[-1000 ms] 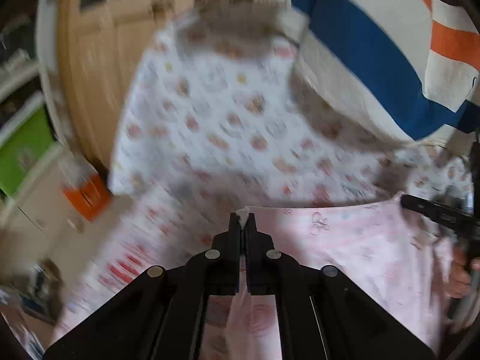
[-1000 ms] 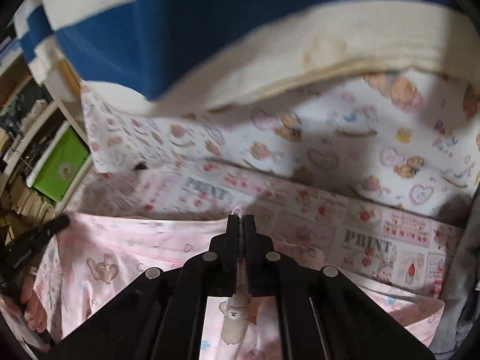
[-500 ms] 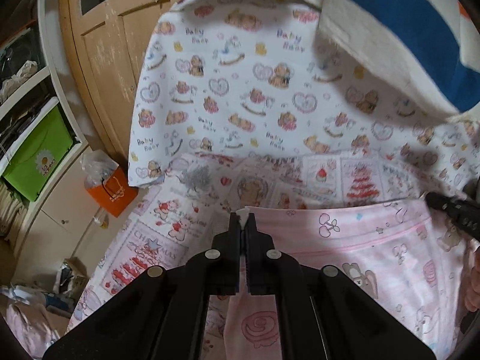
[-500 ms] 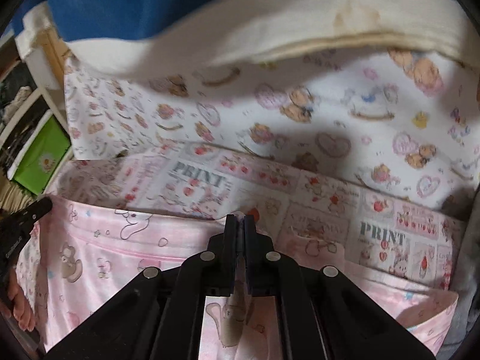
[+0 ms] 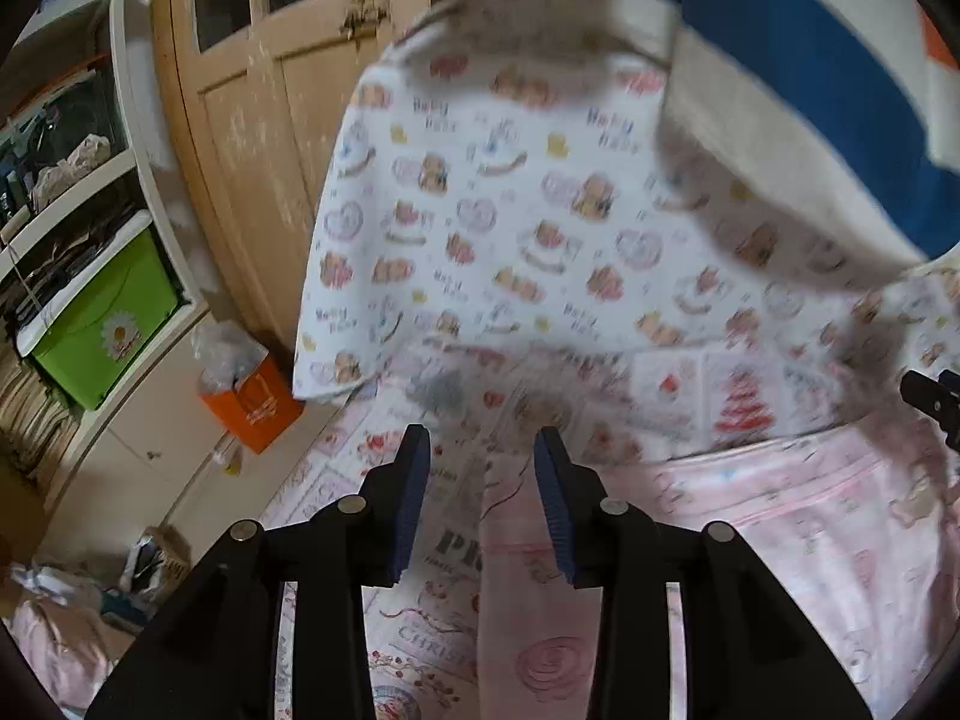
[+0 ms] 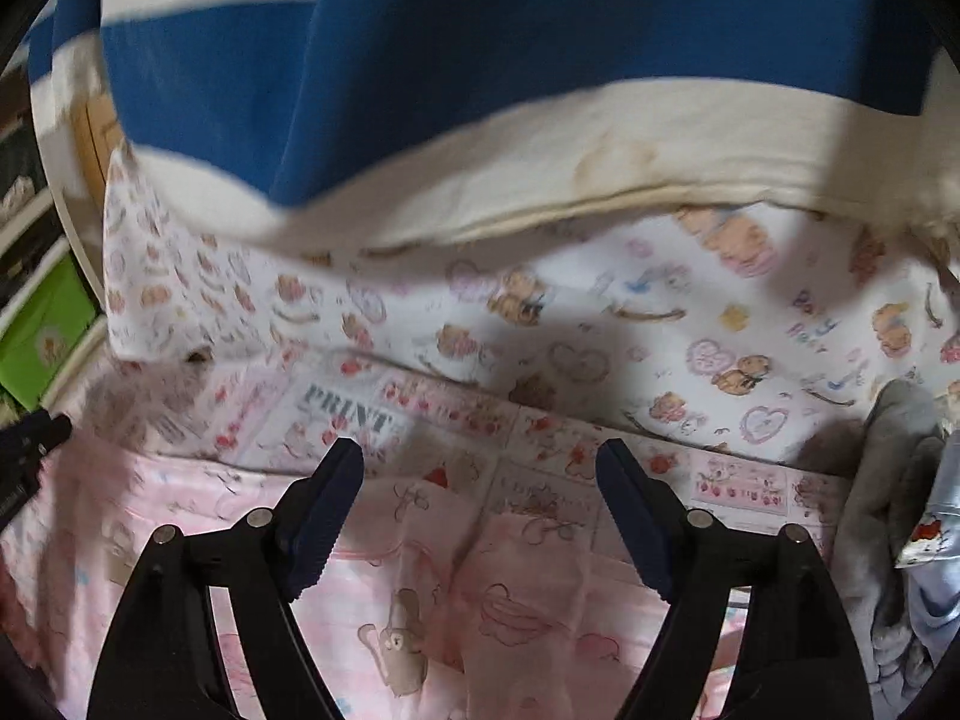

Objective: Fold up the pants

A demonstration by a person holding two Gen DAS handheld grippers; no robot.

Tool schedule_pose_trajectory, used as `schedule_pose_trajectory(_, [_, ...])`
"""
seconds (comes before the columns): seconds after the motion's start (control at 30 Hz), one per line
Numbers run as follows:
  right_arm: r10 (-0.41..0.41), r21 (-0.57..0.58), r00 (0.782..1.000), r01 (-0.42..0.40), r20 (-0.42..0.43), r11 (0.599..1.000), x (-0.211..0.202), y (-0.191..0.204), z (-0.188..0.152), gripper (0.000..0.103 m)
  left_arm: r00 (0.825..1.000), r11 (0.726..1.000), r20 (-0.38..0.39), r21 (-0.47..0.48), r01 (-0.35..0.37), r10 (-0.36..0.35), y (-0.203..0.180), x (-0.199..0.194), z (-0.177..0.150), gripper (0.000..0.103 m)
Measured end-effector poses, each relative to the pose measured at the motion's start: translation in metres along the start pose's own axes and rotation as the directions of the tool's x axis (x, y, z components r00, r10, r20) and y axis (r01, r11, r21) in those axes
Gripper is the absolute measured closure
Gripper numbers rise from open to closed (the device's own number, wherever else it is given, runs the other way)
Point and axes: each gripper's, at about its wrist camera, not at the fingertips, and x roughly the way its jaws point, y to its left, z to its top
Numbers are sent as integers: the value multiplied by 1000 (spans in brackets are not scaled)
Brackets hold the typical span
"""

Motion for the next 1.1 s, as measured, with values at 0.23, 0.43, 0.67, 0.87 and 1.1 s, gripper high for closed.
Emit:
schedule_pose_trajectory(0.23, [47, 133, 979, -75, 200, 988, -92, -19, 13, 21, 944, 998, 326, 20, 54, -58, -10, -92, 3, 67])
schedule_pose_trajectory(0.43, [-77, 79, 893, 47, 444, 996, -223, -20, -12, 16, 816, 994, 569, 27, 104, -101, 7, -209, -12, 40])
schedule_pose_trajectory(0.67, [-109, 106, 749, 52, 654, 993, -331, -19, -93, 1, 736, 976, 642, 150, 156, -216, 3, -279, -61, 0])
schedule_pose_trajectory(0.87, [-106, 122, 715, 30, 691, 992, -371, -20, -182, 1, 689, 956, 672, 107, 275, -273, 13, -293, -128, 0])
schedule_pose_trajectory(1.1, [-329, 346, 642, 105, 693, 933, -374, -15, -269, 1, 701, 956, 651, 163, 244, -290, 9, -290, -185, 0])
